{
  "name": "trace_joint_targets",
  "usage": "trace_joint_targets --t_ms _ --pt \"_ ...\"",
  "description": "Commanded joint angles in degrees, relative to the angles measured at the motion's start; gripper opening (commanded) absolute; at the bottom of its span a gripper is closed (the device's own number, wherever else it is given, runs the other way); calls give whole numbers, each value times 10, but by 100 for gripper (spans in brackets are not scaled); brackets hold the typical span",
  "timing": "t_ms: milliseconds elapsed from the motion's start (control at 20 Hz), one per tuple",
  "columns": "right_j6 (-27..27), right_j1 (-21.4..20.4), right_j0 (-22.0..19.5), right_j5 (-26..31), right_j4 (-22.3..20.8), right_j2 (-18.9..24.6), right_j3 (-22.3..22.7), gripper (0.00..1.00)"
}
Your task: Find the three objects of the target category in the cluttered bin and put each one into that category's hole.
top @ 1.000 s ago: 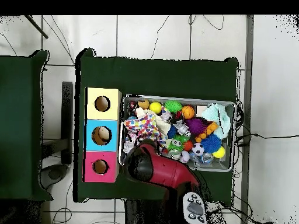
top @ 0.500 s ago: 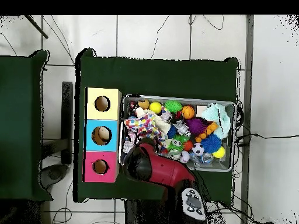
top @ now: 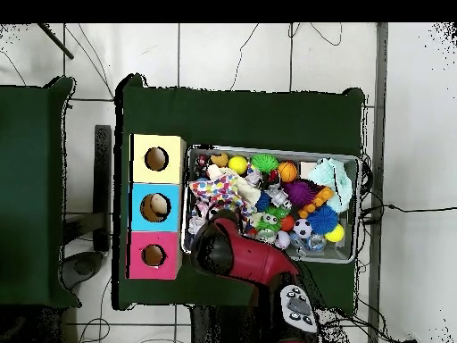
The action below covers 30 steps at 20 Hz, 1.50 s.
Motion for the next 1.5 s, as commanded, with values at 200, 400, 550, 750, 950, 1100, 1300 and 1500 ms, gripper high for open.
trace_joint_targets --t_ms 200,400,550,750,950,1100,1300,1500 --pt "77 46 -25 -60 -26 63 -52 100" --pt "75 54 -26 -66 -28 63 -55 100" --pt "68 53 -18 -67 -31 53 -60 100" --pt "52 50 -13 -50 -35 47 -65 0" --pt "51 47 -5 -37 -31 38 -68 0" --pt "58 39 10 -22 -16 22 -65 0" --pt "63 -22 11 32 -11 26 -28 0" --pt "60 -149 24 162 2 22 27 0"
